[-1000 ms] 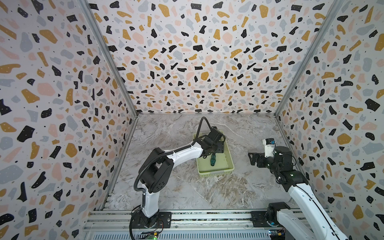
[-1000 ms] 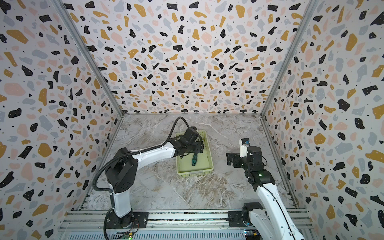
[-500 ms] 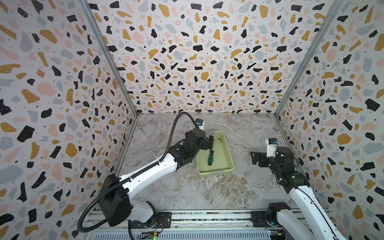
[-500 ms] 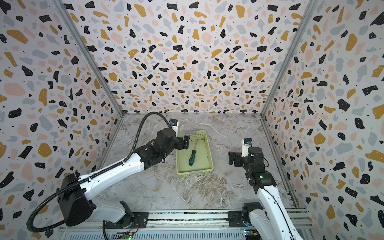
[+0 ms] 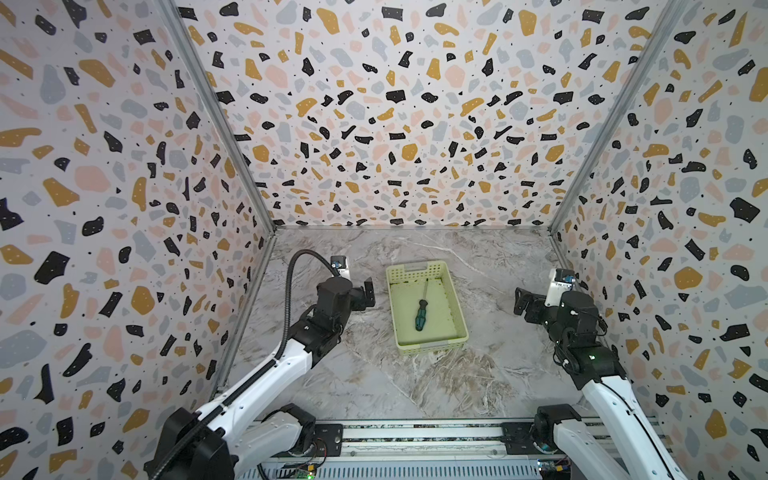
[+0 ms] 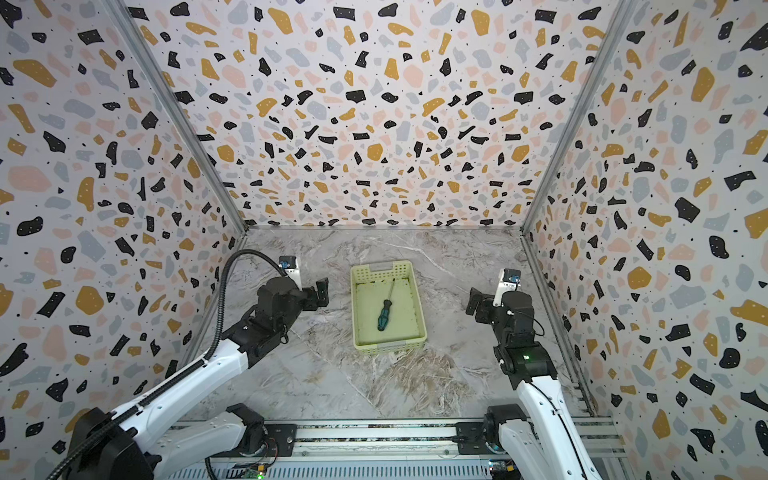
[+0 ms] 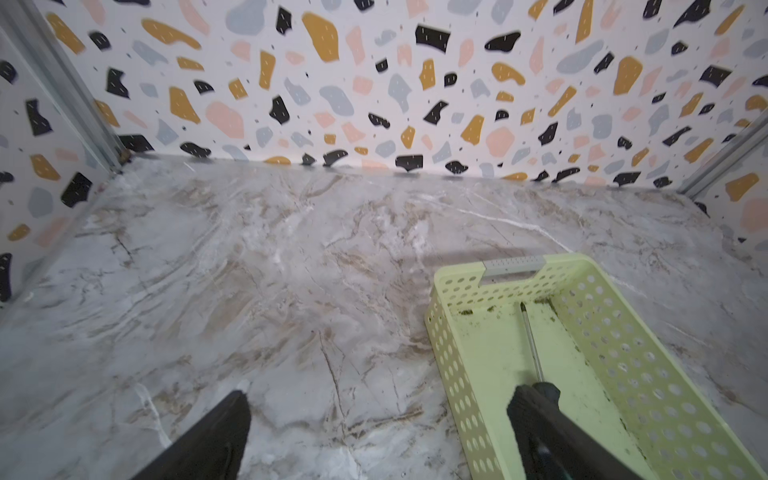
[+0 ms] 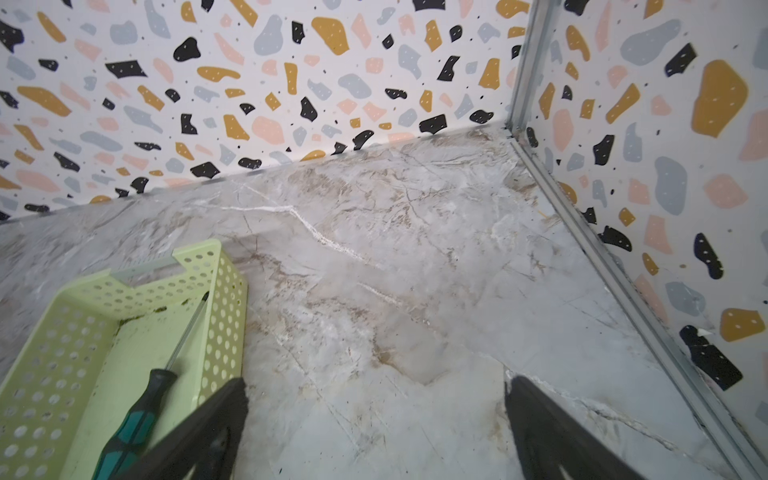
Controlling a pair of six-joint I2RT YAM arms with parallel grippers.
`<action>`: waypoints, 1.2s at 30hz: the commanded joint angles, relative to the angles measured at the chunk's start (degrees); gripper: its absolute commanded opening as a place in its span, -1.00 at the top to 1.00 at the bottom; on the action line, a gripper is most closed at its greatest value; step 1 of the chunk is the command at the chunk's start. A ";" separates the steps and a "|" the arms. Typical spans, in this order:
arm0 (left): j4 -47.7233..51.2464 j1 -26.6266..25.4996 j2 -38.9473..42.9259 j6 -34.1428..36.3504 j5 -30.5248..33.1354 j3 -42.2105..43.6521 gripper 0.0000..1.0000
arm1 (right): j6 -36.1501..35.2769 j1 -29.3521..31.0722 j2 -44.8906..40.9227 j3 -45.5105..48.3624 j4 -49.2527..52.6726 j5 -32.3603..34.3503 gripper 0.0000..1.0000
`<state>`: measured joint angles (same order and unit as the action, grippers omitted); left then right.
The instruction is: Put the screwdriver in the bin
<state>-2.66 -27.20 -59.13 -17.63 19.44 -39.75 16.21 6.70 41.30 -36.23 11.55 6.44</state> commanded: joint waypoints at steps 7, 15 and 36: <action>-11.41 5.05 4.78 2.53 12.11 8.22 -0.99 | 1.25 -0.28 4.31 4.30 -14.03 2.93 -0.98; -29.95 5.31 5.59 9.23 17.93 18.13 -0.99 | 1.26 -0.20 5.56 14.91 -34.17 2.53 -0.98; -53.99 8.84 -2.81 19.49 22.15 31.59 -0.99 | -6.37 1.24 19.04 17.92 -44.66 4.81 -0.98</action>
<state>-48.31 -19.38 -61.19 -0.08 40.05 -10.04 11.35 7.44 59.51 -18.98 -28.71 10.17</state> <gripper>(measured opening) 0.995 0.988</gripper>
